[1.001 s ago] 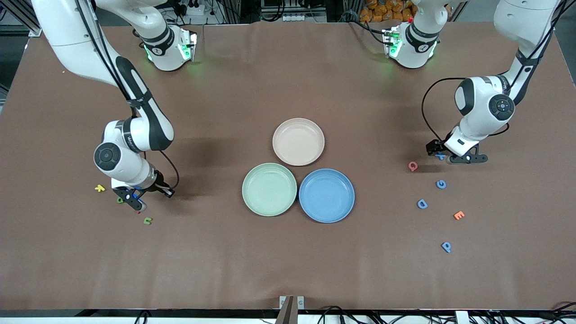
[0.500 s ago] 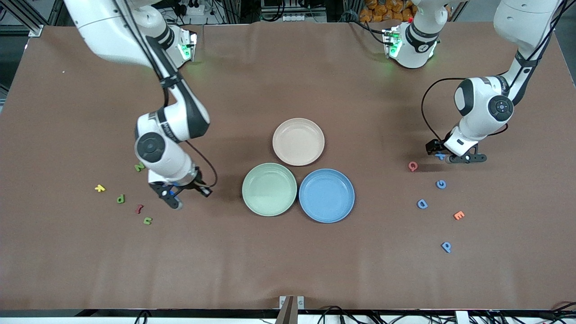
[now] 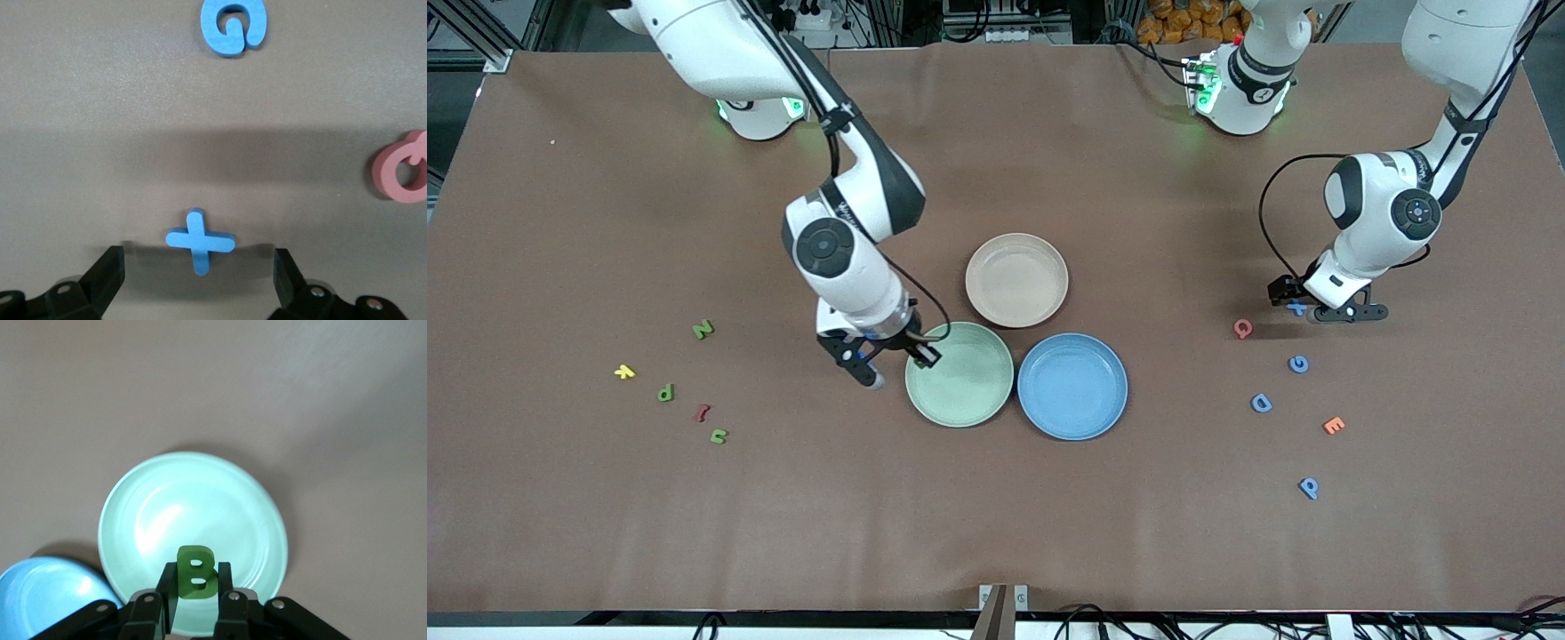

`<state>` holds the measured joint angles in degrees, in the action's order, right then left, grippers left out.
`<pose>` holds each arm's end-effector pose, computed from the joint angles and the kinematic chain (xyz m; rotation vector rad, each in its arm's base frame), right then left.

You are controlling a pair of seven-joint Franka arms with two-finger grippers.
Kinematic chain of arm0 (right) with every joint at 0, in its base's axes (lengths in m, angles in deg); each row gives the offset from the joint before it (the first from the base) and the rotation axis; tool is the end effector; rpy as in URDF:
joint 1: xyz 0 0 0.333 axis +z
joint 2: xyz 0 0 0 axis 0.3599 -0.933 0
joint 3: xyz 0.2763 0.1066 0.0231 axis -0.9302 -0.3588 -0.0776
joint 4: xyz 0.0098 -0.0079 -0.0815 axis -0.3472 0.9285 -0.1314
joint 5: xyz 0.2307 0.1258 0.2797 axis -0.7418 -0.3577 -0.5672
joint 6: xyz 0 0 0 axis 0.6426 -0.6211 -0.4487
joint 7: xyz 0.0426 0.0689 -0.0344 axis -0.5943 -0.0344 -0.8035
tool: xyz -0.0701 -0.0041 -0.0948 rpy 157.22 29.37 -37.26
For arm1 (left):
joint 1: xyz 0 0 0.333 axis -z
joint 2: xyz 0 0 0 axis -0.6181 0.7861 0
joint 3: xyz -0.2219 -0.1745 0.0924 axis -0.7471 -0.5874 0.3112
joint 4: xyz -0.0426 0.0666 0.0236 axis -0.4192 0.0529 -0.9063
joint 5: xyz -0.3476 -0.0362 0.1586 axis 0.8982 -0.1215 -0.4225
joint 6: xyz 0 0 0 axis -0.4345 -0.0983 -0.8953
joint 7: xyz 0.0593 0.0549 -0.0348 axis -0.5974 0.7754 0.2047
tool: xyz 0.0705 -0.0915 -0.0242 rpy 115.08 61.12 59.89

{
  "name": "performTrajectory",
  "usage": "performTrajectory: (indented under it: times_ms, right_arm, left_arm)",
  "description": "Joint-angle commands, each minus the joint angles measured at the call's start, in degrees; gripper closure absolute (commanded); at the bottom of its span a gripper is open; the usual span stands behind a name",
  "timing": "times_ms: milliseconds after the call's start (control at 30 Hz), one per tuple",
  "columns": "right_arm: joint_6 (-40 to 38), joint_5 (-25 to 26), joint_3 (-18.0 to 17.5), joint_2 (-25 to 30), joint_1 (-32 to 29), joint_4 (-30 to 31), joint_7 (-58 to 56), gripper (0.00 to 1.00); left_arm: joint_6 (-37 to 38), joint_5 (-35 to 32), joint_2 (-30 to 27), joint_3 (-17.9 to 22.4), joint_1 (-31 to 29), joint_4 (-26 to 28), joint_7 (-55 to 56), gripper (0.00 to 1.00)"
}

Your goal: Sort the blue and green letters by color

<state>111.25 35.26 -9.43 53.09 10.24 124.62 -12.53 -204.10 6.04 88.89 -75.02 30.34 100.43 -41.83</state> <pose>0.5732 0.3745 0.2798 -2.7463 1.0731 -0.0201 0.4541 0.0388 0.1486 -3.1390 -0.0183 0.0143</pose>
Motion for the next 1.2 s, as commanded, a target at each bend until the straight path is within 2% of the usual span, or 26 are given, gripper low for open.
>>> performTrajectory:
  times_ms: [0,67,167,300,700,734,767,901,967,1067,1167]
  right_arm:
    - [-0.72,-0.8,0.36,-5.42,2.76,-6.13,3.27,1.0]
    - [-0.63,-0.62,0.36,-7.0,3.82,-7.63,4.15,1.0]
    - [-0.28,-0.45,0.45,-8.15,4.35,-8.25,4.24,1.0]
    - [-0.01,-0.27,0.45,-8.85,4.79,-8.34,4.24,1.0]
    - [-0.01,1.14,0.54,-10.0,5.5,-8.25,4.15,1.0]
    - [-0.01,1.14,0.54,-10.26,5.41,-8.25,4.06,0.97]
    - [-0.01,1.14,0.54,-10.26,5.32,-8.25,4.06,0.9]
    - [-0.1,1.14,0.54,-10.35,4.97,-8.25,3.97,0.51]
    - [-0.1,1.05,0.54,-10.26,4.88,-8.34,4.06,0.26]
    - [-0.01,0.35,0.62,-10.0,4.62,-8.25,4.41,0.0]
    - [-0.1,0.35,0.62,-9.73,4.44,-8.34,4.33,0.0]
  left_arm:
    - [-1.52,0.16,0.21,-0.2,-0.69,0.52,-1.21,0.23]
    - [-1.53,0.16,0.21,-0.2,-0.69,0.52,-1.21,0.26]
    - [-1.44,0.16,0.21,-0.2,-0.69,0.52,-1.21,0.35]
    - [-1.53,0.16,0.21,-0.2,-0.69,0.52,-1.21,0.38]
    - [-1.53,0.16,0.38,-0.2,-0.69,0.17,-1.21,0.62]
    - [-1.44,0.16,0.47,-0.2,-0.69,0.08,-1.21,0.64]
    - [-1.44,0.16,0.47,-0.2,-0.69,0.08,-1.21,0.64]
    - [-1.52,0.16,0.38,-0.2,-0.69,0.08,-1.21,0.71]
    - [-1.53,0.16,0.47,-0.2,-0.7,0.08,-1.21,0.72]
    - [-1.52,0.16,0.38,-0.2,-0.78,0.08,-1.21,0.76]
    - [-1.44,0.16,0.38,-0.2,-0.69,-0.01,-1.21,0.79]
